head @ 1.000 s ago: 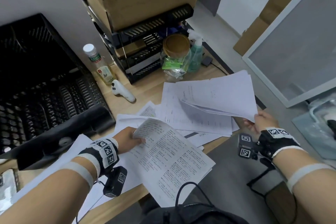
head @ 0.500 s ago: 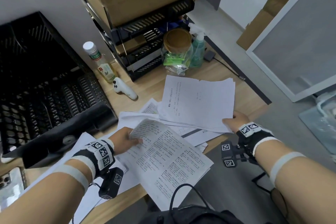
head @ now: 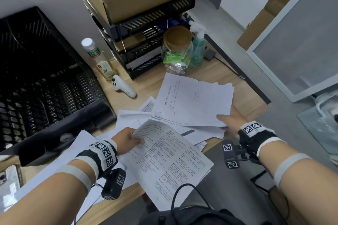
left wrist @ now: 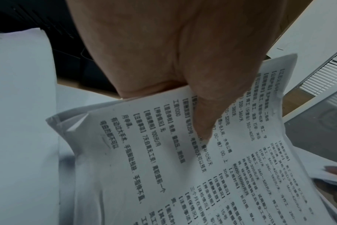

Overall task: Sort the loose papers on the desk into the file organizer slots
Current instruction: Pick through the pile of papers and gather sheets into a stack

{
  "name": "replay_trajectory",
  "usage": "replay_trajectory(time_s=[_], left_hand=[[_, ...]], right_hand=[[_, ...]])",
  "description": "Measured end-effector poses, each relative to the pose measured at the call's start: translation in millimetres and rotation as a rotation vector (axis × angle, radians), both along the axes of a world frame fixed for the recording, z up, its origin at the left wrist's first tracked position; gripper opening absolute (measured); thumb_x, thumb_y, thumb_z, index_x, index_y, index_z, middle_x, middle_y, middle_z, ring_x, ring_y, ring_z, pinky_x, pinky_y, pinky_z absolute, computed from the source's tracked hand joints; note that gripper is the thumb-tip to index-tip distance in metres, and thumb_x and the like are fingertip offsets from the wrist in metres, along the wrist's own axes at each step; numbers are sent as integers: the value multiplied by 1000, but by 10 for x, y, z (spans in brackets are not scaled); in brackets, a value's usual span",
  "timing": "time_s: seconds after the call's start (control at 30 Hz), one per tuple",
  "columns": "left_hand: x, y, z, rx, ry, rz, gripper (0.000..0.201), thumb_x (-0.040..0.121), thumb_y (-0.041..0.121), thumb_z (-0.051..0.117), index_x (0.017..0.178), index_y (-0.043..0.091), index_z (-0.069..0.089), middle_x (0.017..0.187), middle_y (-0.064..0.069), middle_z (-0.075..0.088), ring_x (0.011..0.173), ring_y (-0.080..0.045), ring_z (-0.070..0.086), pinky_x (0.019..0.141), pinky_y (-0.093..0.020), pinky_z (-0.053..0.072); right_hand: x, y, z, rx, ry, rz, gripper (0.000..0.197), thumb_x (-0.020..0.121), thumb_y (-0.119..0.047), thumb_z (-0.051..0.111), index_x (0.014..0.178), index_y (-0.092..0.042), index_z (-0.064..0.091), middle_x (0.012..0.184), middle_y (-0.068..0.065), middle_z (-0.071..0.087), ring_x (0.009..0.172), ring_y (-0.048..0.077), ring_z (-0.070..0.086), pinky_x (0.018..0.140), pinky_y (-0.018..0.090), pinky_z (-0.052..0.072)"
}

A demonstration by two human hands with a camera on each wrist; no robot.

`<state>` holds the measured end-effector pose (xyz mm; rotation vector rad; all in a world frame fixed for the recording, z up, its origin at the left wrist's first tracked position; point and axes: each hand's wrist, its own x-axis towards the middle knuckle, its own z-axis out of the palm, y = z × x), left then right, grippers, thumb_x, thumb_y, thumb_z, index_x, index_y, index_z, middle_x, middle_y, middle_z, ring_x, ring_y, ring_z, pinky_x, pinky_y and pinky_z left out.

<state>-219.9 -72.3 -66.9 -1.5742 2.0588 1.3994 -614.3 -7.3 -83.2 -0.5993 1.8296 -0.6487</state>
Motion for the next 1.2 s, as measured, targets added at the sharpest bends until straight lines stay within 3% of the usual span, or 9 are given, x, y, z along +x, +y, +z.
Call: replay_trajectory(time_s=[0.13, 0.33, 0.43, 0.53, 0.67, 0.83, 0.93, 1.07, 1.2], left_hand=[[-65, 1, 10, -12, 0, 1, 16, 95, 19, 63, 99, 10, 76, 103, -6, 76, 97, -23, 70, 87, -36, 55], [-158, 11, -31, -9, -11, 9, 11, 95, 18, 63, 89, 16, 72, 96, -5, 75, 91, -21, 68, 73, -25, 49], [-210, 15, -66, -6, -22, 17, 16, 95, 17, 63, 95, 4, 74, 98, -10, 76, 94, -26, 70, 78, -30, 52], [-288, 21, -63, -6, -26, 24, 18, 95, 15, 62, 97, 0, 73, 98, -14, 76, 95, -30, 70, 81, -34, 53], [-308, -31, 10, -24, -13, 35, 18, 94, 14, 61, 96, -1, 71, 97, -20, 75, 94, -38, 70, 81, -45, 56], [-451, -179, 318, -130, 76, 19, 13, 96, 15, 60, 93, 11, 72, 96, -11, 75, 90, -29, 70, 68, -25, 52], [-615, -269, 452, -174, 99, -3, 16, 97, 15, 60, 103, 9, 73, 99, -7, 75, 88, -22, 68, 65, -16, 45], [-833, -366, 784, -280, 181, -74, 16, 97, 17, 60, 107, 13, 72, 99, -3, 72, 90, -21, 68, 72, -26, 50], [-942, -427, 979, -362, 249, -108, 18, 97, 16, 61, 108, 8, 72, 98, -2, 72, 87, -20, 68, 76, -32, 55]], right_hand=[[-123, 61, 69, 83, 174, -188, 63, 86, -20, 59, 142, -17, 29, 137, 10, 51, 118, 35, 54, 97, 39, 45], [-257, 323, -59, 239, 555, -4, 39, 78, -11, 53, 116, -5, 57, 114, 17, 62, 96, 37, 62, 81, 36, 53], [-195, 298, -96, 257, 522, -14, 47, 82, -20, 63, 124, -6, 48, 110, 17, 60, 92, 34, 60, 70, 31, 44], [-178, 253, -79, 259, 414, 14, 38, 89, -37, 57, 96, 0, 64, 78, 11, 67, 62, 25, 57, 52, 24, 38], [-228, 239, 22, 102, 308, -92, 21, 93, -11, 54, 95, 4, 69, 93, 22, 72, 67, 26, 62, 53, 34, 58], [-546, 163, 612, -89, 551, -137, 23, 90, -17, 55, 102, -18, 74, 92, 11, 75, 76, 35, 72, 76, 47, 61], [-710, 57, 960, -142, 602, -150, 20, 84, -23, 56, 93, -20, 74, 88, 15, 76, 77, 38, 73, 74, 49, 61], [-910, 64, 1466, -268, 716, -176, 26, 81, -27, 54, 86, -46, 71, 83, 8, 76, 75, 33, 73, 70, 49, 62], [-721, 100, 2066, -381, 824, -186, 27, 88, -19, 54, 104, -25, 75, 91, 8, 76, 77, 31, 72, 77, 45, 61]])
